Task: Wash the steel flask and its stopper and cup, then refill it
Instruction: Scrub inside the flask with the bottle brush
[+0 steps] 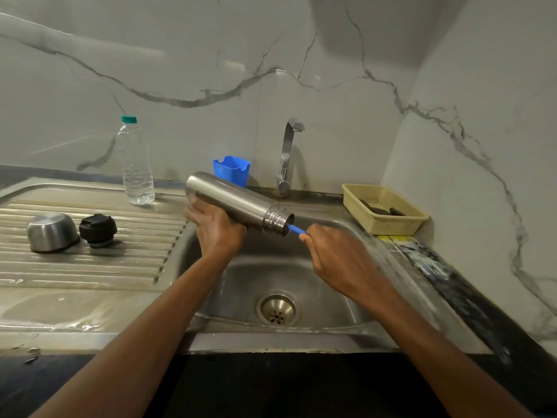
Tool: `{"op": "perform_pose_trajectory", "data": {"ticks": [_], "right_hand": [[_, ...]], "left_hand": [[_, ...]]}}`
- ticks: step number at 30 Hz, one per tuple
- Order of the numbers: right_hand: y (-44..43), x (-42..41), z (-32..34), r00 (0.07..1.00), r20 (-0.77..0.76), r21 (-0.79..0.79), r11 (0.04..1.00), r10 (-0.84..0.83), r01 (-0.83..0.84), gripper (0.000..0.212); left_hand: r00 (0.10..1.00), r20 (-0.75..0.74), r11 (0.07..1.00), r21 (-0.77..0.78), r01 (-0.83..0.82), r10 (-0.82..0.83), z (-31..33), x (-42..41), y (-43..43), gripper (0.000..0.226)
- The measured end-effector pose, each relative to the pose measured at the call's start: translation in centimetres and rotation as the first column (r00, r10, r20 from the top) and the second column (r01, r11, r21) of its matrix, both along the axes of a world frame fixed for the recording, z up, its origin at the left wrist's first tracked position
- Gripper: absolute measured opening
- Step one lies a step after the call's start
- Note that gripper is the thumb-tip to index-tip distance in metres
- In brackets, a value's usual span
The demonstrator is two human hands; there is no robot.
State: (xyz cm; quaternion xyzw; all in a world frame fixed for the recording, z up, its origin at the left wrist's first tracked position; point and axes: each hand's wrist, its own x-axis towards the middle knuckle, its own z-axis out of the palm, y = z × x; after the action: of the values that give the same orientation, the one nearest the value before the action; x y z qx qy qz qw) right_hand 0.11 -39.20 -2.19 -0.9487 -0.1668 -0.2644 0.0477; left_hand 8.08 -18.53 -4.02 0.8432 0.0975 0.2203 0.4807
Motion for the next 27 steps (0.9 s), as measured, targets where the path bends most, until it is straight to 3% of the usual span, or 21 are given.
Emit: {"op": "perform_pose_trajectory", "data": {"ticks": [2,4,6,8,10,13,15,17,18,19,20,21,22,23,24,25,26,27], "right_hand": [[-0.1,0.3,-0.5,1.0,0.028,0.028,1.0,0.008,-0.009,0.032],[-0.1,0.6,-1.1,0.998,0.056,0.031,1.0,0.005,-0.006,0.038],[0.0,0.6,-1.7,0.994,0.111,0.033,0.999,-0.001,-0.003,0.036],[0.2,-0.2,-1.8,0.988,0.15,0.001,1.0,-0.024,0.024,0.028],[0.4,-0.8,-1.8,0.981,0.182,-0.08,0.994,-0.059,0.075,0.022],[0.7,-0.6,-2.1,0.972,0.223,-0.135,0.985,-0.076,0.108,0.02],[0.8,-0.3,-1.8,0.987,0.143,-0.15,0.984,-0.076,0.098,0.02],[1.5,-0.1,-1.7,0.998,0.041,-0.145,0.988,-0.047,0.052,0.024],[1.7,0.4,-1.1,0.997,-0.079,-0.053,0.999,-0.011,0.007,0.028],[1.9,0.9,-0.2,0.967,-0.251,0.129,0.992,0.043,-0.01,0.031],[2.1,1.4,0.6,0.889,-0.419,0.437,0.899,0.184,0.02,0.033],[2.3,1.6,1.2,0.789,-0.536,0.642,0.752,0.301,0.149,0.034],[2.1,2.0,1.1,0.754,-0.55,0.694,0.699,0.359,0.174,0.034],[2.2,2.2,0.8,0.796,-0.512,0.637,0.764,0.322,0.101,0.034],[2.3,2.2,0.1,0.895,-0.404,0.411,0.912,0.19,-0.008,0.034],[2.2,2.3,-0.8,0.976,-0.195,0.142,0.987,0.096,-0.068,0.034],[2.0,2.5,-1.6,0.998,0.008,-0.073,0.996,0.059,-0.058,0.034],[1.5,2.5,-1.9,0.992,0.117,-0.216,0.976,0.049,-0.023,0.034]], "left_hand": [[0.998,-0.019,0.984,-0.172,0.051,-0.055,-0.1,0.6,-0.1,0.08],[0.983,-0.004,0.877,-0.453,0.162,-0.184,0.2,0.7,-0.1,0.054],[0.951,0.063,0.608,-0.755,0.244,-0.303,0.9,0.4,-0.3,0.039],[0.928,0.116,0.345,-0.906,0.244,-0.353,1.9,0.1,-0.4,0.029],[0.921,0.157,0.194,-0.952,0.238,-0.356,2.6,0.2,-0.9,0.029],[0.942,0.199,0.031,-0.976,0.216,-0.271,3.0,0.9,-2.7,0.06],[0.971,0.161,0.048,-0.984,0.172,-0.178,2.4,1.2,-3.6,0.075],[0.988,0.114,0.083,-0.989,0.122,-0.1,1.5,1.8,-3.6,0.074],[0.991,0.104,0.084,-0.99,0.112,-0.086,1.0,2.3,-3.3,0.072],[0.991,0.108,0.08,-0.99,0.115,-0.083,0.7,2.7,-2.8,0.074],[0.988,0.129,0.076,-0.988,0.136,-0.09,0.6,3.0,-2.4,0.079],[0.983,0.152,0.081,-0.984,0.161,-0.102,0.7,3.1,-2.1,0.085],[0.979,0.17,0.096,-0.979,0.181,-0.11,0.7,3.2,-1.9,0.089],[0.977,0.183,0.117,-0.974,0.196,-0.11,0.6,3.5,-1.7,0.091],[0.976,0.192,0.132,-0.97,0.204,-0.104,0.6,3.5,-1.7,0.091],[0.976,0.196,0.135,-0.969,0.207,-0.094,0.6,3.5,-1.7,0.09],[0.976,0.198,0.124,-0.97,0.208,-0.09,0.6,3.5,-1.8,0.089],[0.975,0.204,0.105,-0.971,0.213,-0.091,0.5,3.7,-2.0,0.087]]}}
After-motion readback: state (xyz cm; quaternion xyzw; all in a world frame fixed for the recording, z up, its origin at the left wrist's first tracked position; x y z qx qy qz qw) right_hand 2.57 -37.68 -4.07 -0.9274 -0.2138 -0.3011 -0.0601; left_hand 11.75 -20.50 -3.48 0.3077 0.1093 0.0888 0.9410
